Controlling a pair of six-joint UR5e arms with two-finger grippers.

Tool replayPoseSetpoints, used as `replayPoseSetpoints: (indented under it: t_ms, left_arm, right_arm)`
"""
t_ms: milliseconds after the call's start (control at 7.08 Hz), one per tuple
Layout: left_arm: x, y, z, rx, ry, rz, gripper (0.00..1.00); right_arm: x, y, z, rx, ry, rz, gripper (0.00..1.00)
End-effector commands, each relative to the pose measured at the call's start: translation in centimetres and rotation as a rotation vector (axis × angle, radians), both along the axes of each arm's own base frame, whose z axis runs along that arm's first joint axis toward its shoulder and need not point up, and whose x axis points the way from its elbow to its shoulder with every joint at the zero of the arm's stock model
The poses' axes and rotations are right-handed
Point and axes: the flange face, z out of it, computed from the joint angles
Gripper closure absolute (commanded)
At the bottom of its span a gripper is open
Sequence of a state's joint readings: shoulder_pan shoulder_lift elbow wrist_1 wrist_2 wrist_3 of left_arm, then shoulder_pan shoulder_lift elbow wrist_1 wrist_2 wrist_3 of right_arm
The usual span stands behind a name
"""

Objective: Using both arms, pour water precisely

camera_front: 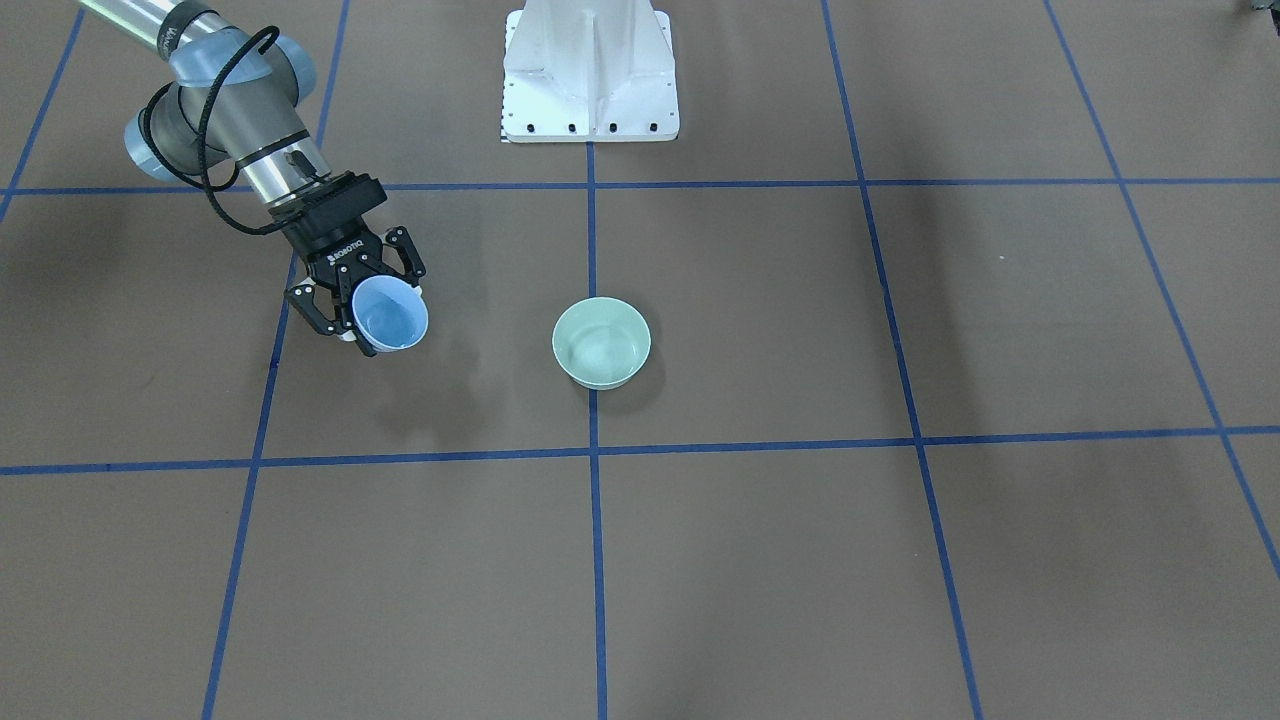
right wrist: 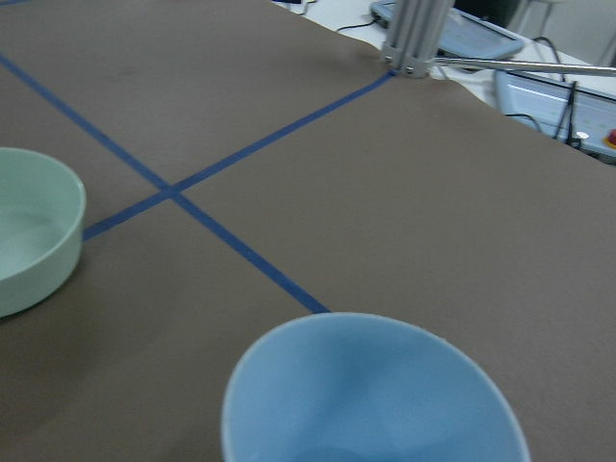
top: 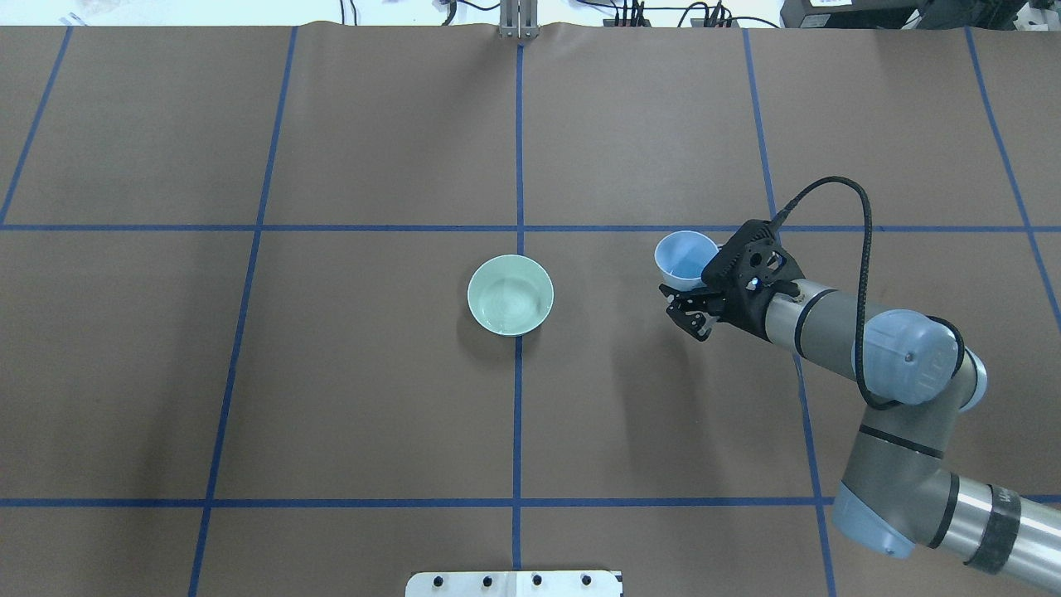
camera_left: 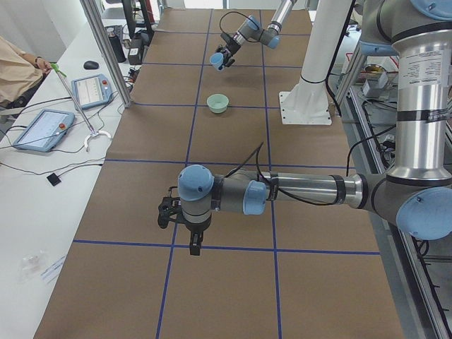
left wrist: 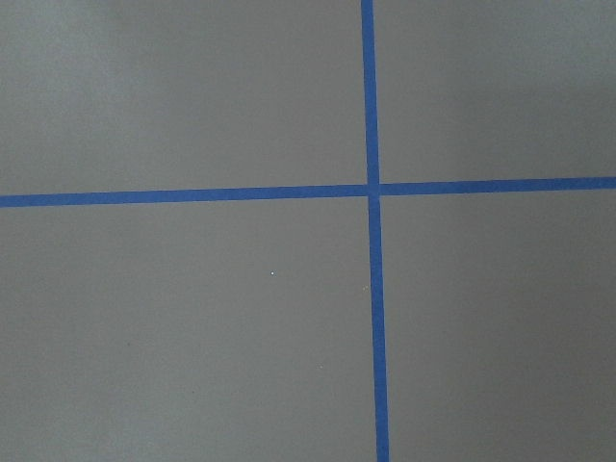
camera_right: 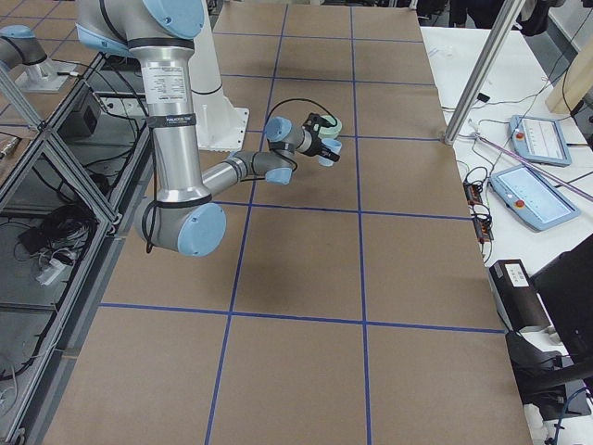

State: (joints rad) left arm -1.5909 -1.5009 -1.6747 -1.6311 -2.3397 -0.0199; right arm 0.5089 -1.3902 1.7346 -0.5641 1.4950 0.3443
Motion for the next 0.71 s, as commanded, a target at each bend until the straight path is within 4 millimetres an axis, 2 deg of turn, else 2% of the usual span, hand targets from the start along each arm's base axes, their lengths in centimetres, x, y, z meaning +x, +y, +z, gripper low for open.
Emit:
replayPoseSetpoints:
  t_ms: [0,141,282,565]
  left_arm:
    - [0.0,0.0,0.1,-0.002,0.001,0.000,0.00]
    - [0.0,0.0,0.2,-0.004,0.001,0.000,0.00]
    - [0.0,0.1,0.4,-0.008,0.001,0.000,0.00]
    - [0.0,0.2,1.3,-0.023,0.001,0.001,0.00]
  right_arm:
    - [-1.9,-2.0,-1.6,0.010,-0.011,-0.185,1.00]
    - [-3.0,-2.4,-1.2,-0.025,0.031,-0.196,1.00]
    - [-5.1,-3.3,-4.0,-0.077,0.080,-0.229,1.00]
    - [-7.1,-4.0,-6.6,-0.169,0.135,-0.233,1.00]
